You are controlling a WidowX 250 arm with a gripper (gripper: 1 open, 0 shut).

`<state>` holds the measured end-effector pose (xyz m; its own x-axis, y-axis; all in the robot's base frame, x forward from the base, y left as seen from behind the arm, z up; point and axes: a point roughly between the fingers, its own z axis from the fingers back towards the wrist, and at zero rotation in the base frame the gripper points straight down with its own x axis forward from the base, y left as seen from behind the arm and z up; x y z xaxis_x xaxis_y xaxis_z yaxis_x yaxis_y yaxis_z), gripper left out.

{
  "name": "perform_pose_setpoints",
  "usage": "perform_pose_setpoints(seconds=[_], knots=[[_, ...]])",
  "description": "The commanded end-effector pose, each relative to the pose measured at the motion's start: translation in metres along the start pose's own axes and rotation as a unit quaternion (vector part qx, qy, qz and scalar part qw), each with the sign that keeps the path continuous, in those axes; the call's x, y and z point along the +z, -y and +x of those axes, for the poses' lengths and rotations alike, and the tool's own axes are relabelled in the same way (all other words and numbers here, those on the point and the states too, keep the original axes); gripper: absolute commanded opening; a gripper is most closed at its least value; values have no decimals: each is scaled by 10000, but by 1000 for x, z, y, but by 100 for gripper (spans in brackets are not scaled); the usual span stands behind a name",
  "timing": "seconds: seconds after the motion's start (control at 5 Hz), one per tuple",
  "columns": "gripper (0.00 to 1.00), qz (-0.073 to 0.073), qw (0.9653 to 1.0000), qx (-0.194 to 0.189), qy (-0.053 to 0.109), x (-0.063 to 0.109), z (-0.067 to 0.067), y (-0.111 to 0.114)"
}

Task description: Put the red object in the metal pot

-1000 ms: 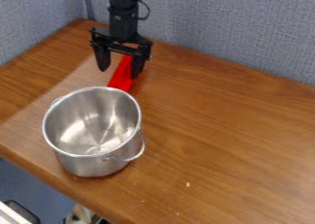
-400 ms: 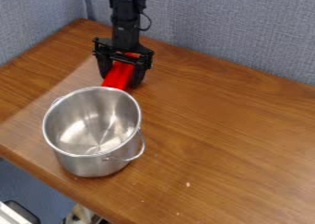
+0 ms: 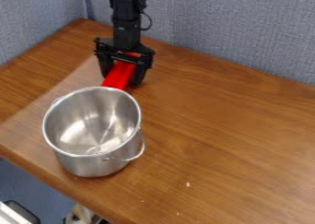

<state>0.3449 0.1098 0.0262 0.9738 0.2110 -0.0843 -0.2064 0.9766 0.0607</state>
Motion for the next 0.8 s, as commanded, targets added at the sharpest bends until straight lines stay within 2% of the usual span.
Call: perform_pose_setpoints(seconds=[0.0, 0.6], knots=[[0, 12, 9993, 122, 342, 20, 6, -10], [0, -3, 9990, 108, 441, 26, -1, -6]])
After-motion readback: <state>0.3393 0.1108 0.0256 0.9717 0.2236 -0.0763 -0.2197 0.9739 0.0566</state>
